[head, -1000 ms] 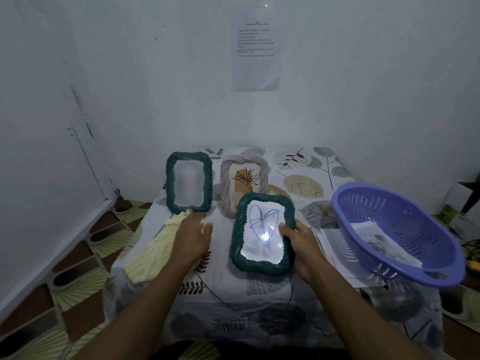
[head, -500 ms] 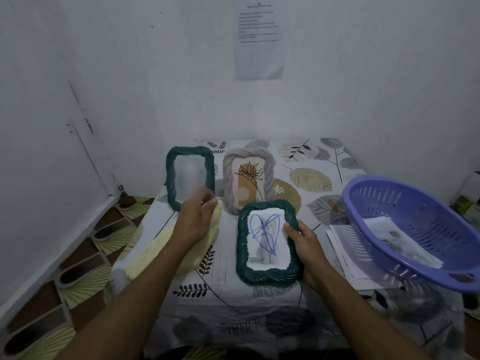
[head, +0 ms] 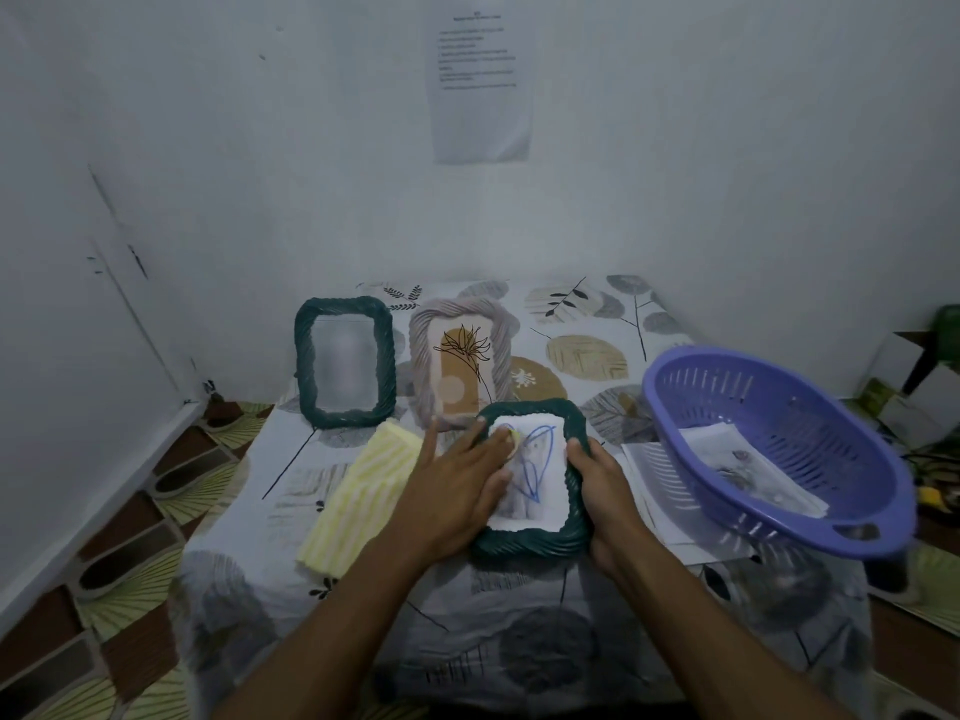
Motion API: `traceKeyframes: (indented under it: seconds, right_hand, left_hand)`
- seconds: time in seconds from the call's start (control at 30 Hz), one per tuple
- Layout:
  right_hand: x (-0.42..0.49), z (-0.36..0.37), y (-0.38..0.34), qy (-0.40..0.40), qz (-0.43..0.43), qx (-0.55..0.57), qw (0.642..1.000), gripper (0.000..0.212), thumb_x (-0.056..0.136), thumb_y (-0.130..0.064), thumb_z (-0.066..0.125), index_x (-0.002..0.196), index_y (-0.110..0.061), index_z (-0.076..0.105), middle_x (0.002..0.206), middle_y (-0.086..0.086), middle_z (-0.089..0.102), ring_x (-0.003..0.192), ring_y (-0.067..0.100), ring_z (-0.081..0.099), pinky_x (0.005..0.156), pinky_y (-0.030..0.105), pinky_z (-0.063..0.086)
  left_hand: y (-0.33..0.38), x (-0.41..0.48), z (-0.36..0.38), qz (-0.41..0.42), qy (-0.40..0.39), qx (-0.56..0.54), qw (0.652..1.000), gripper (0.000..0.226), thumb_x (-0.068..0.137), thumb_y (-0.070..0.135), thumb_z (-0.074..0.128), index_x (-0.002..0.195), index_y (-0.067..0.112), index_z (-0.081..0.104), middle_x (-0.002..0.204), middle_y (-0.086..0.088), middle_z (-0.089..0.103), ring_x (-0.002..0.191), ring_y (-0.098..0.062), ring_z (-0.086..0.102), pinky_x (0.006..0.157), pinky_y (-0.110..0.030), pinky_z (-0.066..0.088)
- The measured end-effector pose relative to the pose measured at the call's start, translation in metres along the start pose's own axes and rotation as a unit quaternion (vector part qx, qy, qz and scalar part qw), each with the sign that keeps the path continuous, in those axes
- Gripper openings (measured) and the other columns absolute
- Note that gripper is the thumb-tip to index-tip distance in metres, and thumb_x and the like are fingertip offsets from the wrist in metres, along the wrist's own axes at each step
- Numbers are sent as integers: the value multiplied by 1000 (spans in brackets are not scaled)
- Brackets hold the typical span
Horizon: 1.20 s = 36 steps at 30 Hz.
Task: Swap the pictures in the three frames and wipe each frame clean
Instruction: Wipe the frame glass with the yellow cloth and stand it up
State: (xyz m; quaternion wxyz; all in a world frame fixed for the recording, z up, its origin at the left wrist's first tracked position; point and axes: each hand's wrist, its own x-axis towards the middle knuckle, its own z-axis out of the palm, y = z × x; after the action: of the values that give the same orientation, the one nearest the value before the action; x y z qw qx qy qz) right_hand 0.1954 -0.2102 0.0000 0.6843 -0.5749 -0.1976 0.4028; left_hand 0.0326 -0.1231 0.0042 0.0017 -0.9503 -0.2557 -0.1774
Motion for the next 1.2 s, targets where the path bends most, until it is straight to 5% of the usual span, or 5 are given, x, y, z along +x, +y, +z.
traceKeyframes:
  seconds: [0.17, 0.43, 0.73, 0.9, 1.2]
  right_hand:
    - [-5, 5, 1, 3, -20, -6, 1000, 23, 101, -21, 46, 115, -17, 64, 109, 7, 73, 97, 29, 70, 88, 50, 55]
    - [-11, 6, -4, -10, -30, 25, 999, 23, 101, -18, 45, 116, -16, 62, 106, 8, 73, 94, 29, 71, 82, 47, 57]
    - [0, -5, -14, 40, -48, 16, 998, 27, 101, -23, 46, 124, -18, 60, 115, 9, 70, 100, 31, 68, 88, 55, 54]
    - [-13, 5, -11, -30, -24, 33, 999, 27, 101, -19, 44, 122, -15, 61, 115, 7, 71, 103, 29, 68, 91, 49, 53]
    - [-8, -6, -23, -21, -23, 55, 998, 26, 101, -19, 44, 120, -14, 62, 113, 12, 71, 101, 34, 68, 91, 53, 53]
  left_hand:
    - [11, 4, -9, -50, -39, -10, 998, 72, 92, 59, -5, 152, 29, 21, 159, 15, 16, 144, -1, -13, 114, -45, -22]
    - [8, 7, -12, -65, -43, 23, 997, 69, 92, 60, -3, 153, 30, 9, 160, 16, 4, 147, -12, -17, 115, -54, -16]
    - [26, -21, -13, -28, -17, -40, 999, 72, 92, 64, 1, 146, 33, 37, 153, 21, 29, 147, -2, -3, 117, -48, -15]
    - [18, 6, -19, -53, -23, -41, 997, 80, 85, 68, -11, 153, 31, 12, 160, 17, 6, 145, -6, -18, 115, -52, -17]
    - [35, -16, -24, 17, -37, -1, 999, 76, 90, 68, -8, 153, 31, 14, 159, 18, 5, 145, -3, -16, 114, -54, -19]
